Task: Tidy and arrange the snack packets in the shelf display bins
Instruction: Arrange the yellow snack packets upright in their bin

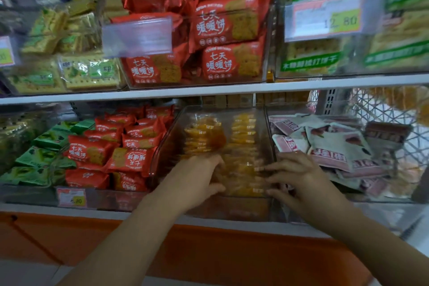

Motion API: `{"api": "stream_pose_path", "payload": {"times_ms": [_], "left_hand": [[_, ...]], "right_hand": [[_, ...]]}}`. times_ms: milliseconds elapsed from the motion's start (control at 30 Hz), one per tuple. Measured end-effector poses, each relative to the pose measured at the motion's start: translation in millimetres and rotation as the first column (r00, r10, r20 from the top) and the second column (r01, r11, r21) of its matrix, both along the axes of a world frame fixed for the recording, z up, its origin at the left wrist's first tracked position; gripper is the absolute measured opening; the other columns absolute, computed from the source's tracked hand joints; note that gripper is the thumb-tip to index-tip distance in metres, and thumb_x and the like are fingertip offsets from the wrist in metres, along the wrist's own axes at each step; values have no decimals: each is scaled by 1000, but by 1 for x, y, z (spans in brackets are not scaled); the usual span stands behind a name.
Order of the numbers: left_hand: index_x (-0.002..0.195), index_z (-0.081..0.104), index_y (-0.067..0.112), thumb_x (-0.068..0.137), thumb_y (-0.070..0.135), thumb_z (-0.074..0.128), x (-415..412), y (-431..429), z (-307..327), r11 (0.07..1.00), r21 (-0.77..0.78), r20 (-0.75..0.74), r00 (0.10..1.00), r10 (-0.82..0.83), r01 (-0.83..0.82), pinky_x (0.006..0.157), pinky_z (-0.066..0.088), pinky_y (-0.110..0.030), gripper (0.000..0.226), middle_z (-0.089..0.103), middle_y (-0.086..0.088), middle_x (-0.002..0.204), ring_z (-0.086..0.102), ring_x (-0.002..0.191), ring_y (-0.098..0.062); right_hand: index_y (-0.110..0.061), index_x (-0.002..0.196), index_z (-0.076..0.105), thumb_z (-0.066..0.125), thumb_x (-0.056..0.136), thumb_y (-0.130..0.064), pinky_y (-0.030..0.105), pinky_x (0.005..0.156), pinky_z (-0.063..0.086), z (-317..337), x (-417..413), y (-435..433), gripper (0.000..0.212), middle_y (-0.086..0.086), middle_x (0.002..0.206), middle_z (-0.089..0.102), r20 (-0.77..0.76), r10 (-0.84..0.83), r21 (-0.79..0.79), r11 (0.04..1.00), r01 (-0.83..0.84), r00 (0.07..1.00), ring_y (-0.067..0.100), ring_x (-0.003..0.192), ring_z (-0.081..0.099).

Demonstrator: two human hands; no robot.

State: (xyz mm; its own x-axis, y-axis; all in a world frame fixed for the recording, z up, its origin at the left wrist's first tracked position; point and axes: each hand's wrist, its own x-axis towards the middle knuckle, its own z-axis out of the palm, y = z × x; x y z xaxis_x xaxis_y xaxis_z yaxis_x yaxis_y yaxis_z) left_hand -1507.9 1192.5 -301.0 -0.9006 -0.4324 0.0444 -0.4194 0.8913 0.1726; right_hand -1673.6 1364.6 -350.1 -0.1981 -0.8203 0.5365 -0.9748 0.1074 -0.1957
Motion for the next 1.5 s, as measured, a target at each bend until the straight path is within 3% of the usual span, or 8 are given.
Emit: {"api": "stream_pose_path", "payload": {"times_ms": [133,333,733,933,1067,1167,1367,1500], "left_hand": [[116,61,24,89,14,61,-12,-12,16,978,207,153,986,-63,30,86,50,-23,29,62,6,116,59,100,-7],[117,65,19,95,25,53,-29,-13,17,991,36,271,953,-134,129,84,45,-21,26,66,5,115,60,101,-9],[111,69,13,96,17,50,-18,-4,10,980,139,-148,982,-119,140,76,49,-12,24,72,1,95,66,83,-3],[114,66,19,99,24,45,-32,9,-6,967,240,-17,997,-80,82,76,42,-20,26,66,4,109,57,93,-6],[102,64,14,101,27,39,-33,9,-6,946,318,85,993,-87,55,72,44,-29,28,64,1,89,58,82,-14],[88,57,11,102,27,35,-27,15,-3,958,267,125,982,-143,106,60,38,-27,30,54,1,73,51,67,-13],[135,49,29,98,34,45,-4,11,9,993,80,-5,996,-92,92,97,42,-24,38,58,10,128,52,117,-6],[143,30,40,95,13,46,-8,27,-11,967,-215,139,984,-109,137,78,49,-33,57,65,-1,107,60,100,-19]], "right_hand": [[-30,79,72,52,78,-51,43,93,41,0,0,-6,29,-15,88,67,10,19,-69,997,-18,1000,14,106,49],[-32,77,71,74,74,-39,49,109,19,16,2,-12,8,-17,90,68,99,-31,98,995,21,995,18,121,46],[-33,65,68,83,61,-36,55,97,39,3,5,-5,16,-9,81,59,-50,-16,-52,999,13,999,13,95,45],[-34,62,67,65,65,-40,53,98,37,5,5,-6,7,-9,83,59,-44,-52,-92,995,47,998,14,93,47],[-33,67,67,78,64,-34,54,102,27,4,6,-7,11,-11,93,65,-96,-47,-95,995,37,994,15,104,45],[-31,81,68,83,62,-30,56,103,27,6,10,-7,24,-15,91,68,-117,-48,-124,992,33,992,14,107,52],[-37,70,73,87,58,-27,66,98,34,6,12,-9,21,-18,69,67,-275,-62,-27,998,57,959,23,97,64],[-36,70,73,90,49,-25,67,96,37,10,16,-11,30,-15,69,68,-298,-59,68,994,83,953,24,99,65]]}}
